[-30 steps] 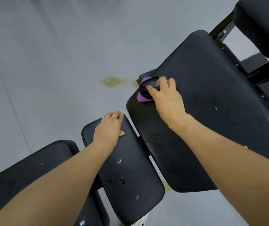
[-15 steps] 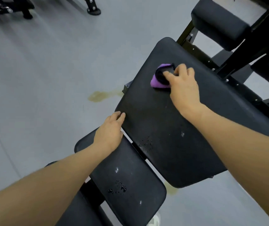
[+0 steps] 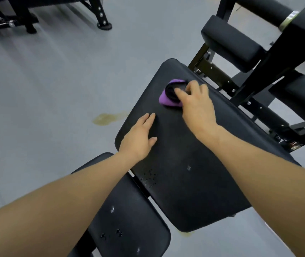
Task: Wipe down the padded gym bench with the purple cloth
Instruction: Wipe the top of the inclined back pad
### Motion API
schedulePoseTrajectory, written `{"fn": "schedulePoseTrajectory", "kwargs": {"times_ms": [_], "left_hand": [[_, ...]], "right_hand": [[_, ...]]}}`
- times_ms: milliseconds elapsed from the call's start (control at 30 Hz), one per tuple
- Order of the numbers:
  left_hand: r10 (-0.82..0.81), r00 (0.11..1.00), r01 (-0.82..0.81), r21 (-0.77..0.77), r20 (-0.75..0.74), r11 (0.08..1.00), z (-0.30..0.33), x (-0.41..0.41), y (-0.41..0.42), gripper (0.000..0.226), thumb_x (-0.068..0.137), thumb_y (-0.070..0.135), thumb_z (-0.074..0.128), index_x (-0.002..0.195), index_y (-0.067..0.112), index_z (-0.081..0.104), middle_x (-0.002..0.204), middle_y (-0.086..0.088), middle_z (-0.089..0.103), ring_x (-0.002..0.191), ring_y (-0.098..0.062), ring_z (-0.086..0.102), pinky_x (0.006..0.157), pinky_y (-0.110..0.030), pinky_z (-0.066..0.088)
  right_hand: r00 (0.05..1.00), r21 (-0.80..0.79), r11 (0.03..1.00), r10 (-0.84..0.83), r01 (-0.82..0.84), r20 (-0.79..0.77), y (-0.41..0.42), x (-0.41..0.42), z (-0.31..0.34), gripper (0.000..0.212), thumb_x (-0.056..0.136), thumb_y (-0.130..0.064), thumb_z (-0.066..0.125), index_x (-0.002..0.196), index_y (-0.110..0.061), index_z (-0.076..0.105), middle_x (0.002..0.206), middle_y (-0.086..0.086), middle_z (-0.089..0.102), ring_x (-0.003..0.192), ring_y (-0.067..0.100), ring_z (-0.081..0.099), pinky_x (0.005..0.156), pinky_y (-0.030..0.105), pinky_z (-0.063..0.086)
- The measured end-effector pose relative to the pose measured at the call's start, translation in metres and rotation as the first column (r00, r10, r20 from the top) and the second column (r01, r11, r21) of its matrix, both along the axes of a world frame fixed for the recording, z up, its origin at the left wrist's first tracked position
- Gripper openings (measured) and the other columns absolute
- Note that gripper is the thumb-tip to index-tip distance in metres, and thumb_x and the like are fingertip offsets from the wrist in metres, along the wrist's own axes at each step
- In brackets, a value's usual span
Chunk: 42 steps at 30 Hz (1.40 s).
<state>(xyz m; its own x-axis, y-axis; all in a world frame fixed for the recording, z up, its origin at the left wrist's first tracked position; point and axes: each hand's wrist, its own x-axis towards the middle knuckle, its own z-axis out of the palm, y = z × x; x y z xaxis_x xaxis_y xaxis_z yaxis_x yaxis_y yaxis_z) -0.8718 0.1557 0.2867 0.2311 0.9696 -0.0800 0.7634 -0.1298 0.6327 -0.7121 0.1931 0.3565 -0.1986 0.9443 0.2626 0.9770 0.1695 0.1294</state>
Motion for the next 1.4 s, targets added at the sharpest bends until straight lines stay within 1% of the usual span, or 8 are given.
{"fn": "schedulePoseTrajectory", "kwargs": {"times_ms": [167,467,633,767,967,1033,1200,1400], "left_hand": [[0.026,0.993,-0.025,0.007,-0.118,1.000,-0.003,0.012,-0.001,0.073,0.093,0.027,0.055,0.150,0.030,0.010,0.158,0.011,0.002,0.140,-0.018,0.026,0.105,-0.034,0.040],[0.061,0.983,-0.052,0.053,-0.173,0.997,-0.005,0.018,0.000,0.072,0.094,0.024,0.055,0.151,0.028,0.011,0.158,0.008,0.004,0.140,-0.019,0.025,0.100,-0.033,0.042],[0.053,0.973,-0.036,0.078,-0.223,0.996,-0.006,0.018,0.002,0.071,0.093,0.022,0.056,0.151,0.024,0.014,0.157,0.002,0.009,0.139,-0.022,0.027,0.097,-0.035,0.044],[0.047,0.971,-0.015,0.136,-0.235,0.991,-0.011,0.017,0.003,0.070,0.093,0.024,0.056,0.150,0.022,0.016,0.155,-0.001,0.014,0.136,-0.023,0.029,0.097,-0.036,0.045],[0.018,0.970,0.031,0.196,-0.242,0.980,-0.016,0.013,0.008,0.072,0.092,0.028,0.057,0.150,0.023,0.015,0.154,0.000,0.017,0.137,-0.023,0.026,0.101,-0.037,0.041],[0.007,0.970,0.047,0.214,-0.243,0.976,-0.019,0.010,0.009,0.073,0.091,0.031,0.057,0.150,0.023,0.016,0.153,0.001,0.019,0.138,-0.022,0.025,0.103,-0.037,0.040],[0.000,0.958,0.086,0.287,-0.287,0.954,-0.022,0.008,0.014,0.070,0.089,0.035,0.060,0.148,0.020,0.024,0.145,-0.003,0.029,0.132,-0.024,0.032,0.100,-0.038,0.042],[-0.178,0.942,0.256,0.263,-0.286,0.930,-0.016,0.003,0.019,0.085,0.089,0.031,0.061,0.151,0.024,0.003,0.159,0.002,-0.004,0.145,-0.024,0.014,0.113,-0.037,0.028]], "right_hand": [[0.996,-0.037,0.996,0.084,-0.085,-0.030,-0.004,0.008,-0.009,0.055,0.071,0.011,0.063,0.123,-0.007,0.056,0.114,0.022,0.051,0.095,0.038,0.048,0.061,0.031,0.040],[0.993,-0.093,0.989,0.118,-0.116,0.013,-0.028,0.022,-0.011,0.056,0.087,-0.003,0.055,0.139,-0.018,0.038,0.134,0.011,0.035,0.114,0.029,0.035,0.080,0.030,0.045],[0.991,0.009,0.997,0.079,-0.080,0.112,-0.041,0.021,-0.013,0.043,0.068,-0.023,0.072,0.108,-0.011,0.064,0.104,0.014,0.054,0.092,0.030,0.050,0.060,0.031,0.045],[0.992,0.086,0.991,0.099,-0.105,0.071,-0.035,0.006,-0.017,0.066,0.078,-0.064,0.042,0.100,-0.006,0.064,0.124,0.015,0.049,0.116,0.032,0.046,0.096,0.043,0.041],[0.995,0.197,0.977,0.064,-0.078,0.076,-0.013,-0.008,-0.031,0.048,0.094,-0.041,0.047,0.131,-0.010,0.047,0.143,0.009,0.043,0.136,0.024,0.035,0.115,0.046,0.010],[0.996,0.159,0.984,0.076,-0.083,0.048,-0.011,-0.005,-0.037,0.050,0.098,-0.039,0.039,0.144,-0.022,0.030,0.149,0.003,0.035,0.139,0.023,0.029,0.115,0.046,0.012],[0.990,0.163,0.977,0.128,-0.136,0.058,-0.029,0.008,-0.046,0.042,0.095,-0.038,0.046,0.134,-0.020,0.050,0.146,0.003,0.039,0.132,0.025,0.038,0.110,0.038,0.027],[0.988,0.158,0.979,0.116,-0.130,0.098,-0.060,0.017,-0.059,0.053,0.095,-0.041,0.046,0.144,-0.024,0.035,0.154,-0.002,0.023,0.141,0.020,0.022,0.114,0.033,0.012]]}}
